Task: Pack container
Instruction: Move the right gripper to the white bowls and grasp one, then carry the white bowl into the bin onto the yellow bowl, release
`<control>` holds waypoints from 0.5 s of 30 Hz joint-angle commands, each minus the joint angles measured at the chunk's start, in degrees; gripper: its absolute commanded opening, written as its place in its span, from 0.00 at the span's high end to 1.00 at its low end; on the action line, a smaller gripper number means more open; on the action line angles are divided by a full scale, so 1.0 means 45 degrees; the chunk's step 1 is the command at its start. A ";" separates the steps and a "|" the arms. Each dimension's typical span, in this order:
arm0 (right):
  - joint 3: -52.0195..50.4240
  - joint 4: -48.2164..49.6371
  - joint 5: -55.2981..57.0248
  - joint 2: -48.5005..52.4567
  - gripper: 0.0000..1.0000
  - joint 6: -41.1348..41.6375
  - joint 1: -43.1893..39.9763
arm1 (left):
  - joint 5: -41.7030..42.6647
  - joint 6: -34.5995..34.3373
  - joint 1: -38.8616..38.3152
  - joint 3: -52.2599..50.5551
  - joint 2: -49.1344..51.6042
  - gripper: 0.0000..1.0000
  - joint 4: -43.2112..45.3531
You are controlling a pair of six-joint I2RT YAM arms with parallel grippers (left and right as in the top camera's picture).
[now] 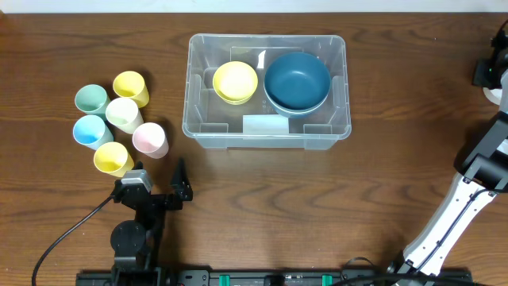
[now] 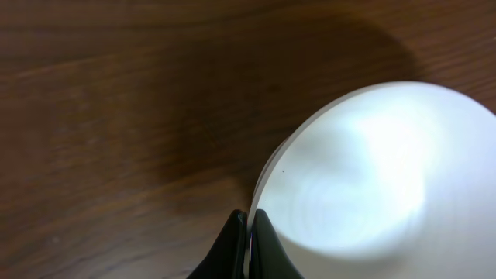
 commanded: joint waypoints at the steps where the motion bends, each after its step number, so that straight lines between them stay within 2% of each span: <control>1: 0.0102 -0.0175 -0.0855 -0.0515 0.99 0.0549 0.0889 | 0.0141 0.0019 -0.0015 -0.0291 -0.0073 0.02 -0.0311; 8: 0.0627 -0.0189 -0.1355 -0.2006 0.99 0.0865 0.2900 | 0.0141 0.0019 -0.0015 -0.0291 -0.0073 0.02 -0.0311; 15: 0.1127 -0.0321 -0.1515 -0.5455 0.99 0.0777 0.5877 | 0.0141 0.0015 -0.0015 -0.0291 -0.0073 0.02 -0.0311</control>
